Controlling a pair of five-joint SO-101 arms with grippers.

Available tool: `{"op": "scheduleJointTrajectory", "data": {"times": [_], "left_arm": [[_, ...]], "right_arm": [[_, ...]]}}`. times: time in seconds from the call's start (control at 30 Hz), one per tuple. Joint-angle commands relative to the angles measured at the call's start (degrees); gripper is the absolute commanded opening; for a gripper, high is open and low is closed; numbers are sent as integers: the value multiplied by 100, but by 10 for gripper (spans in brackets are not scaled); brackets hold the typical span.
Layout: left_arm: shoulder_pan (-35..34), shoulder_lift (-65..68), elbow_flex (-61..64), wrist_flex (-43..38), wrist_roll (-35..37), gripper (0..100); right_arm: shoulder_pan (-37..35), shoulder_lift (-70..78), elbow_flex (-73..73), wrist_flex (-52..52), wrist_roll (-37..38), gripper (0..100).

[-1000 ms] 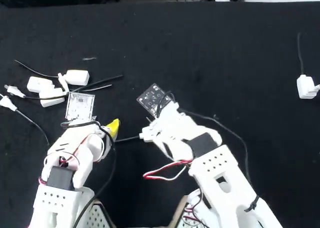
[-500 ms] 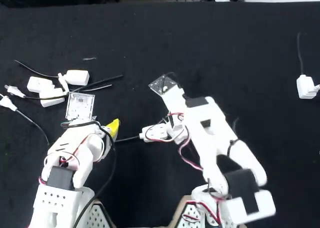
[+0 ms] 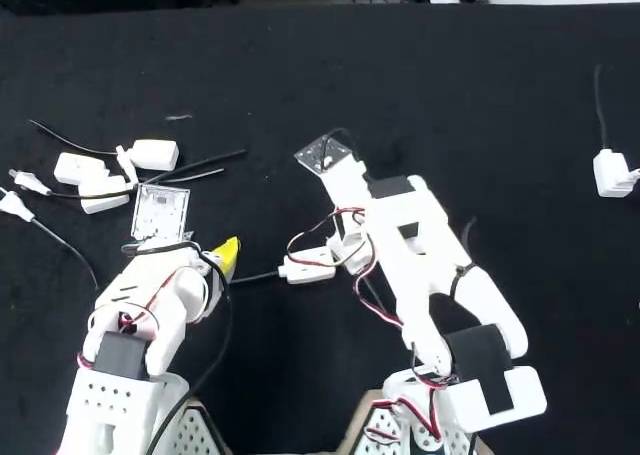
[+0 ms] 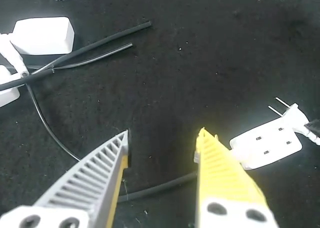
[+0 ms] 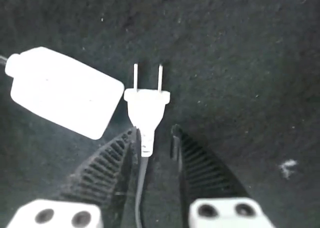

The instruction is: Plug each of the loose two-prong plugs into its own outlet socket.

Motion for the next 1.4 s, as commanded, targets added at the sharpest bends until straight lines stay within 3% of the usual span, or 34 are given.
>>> {"op": "scheduleJointTrajectory", "data": {"times": [0.0,0.4,1.1,1.2,1.37], "left_arm": [[-31,0,-48,-62,-53,223],[-40,-9,-48,-53,-53,223],[-40,-9,-48,-53,-53,223],[-40,-9,-48,-53,-53,223],[-40,-9,-48,-53,-53,223]], "right_arm": [[62,-31,-233,-158,-62,89],[-97,-31,242,-633,-220,89],[-396,-40,514,-571,-193,86],[-396,-66,514,-571,-185,11],[-202,-92,338,-571,-185,11]]}}
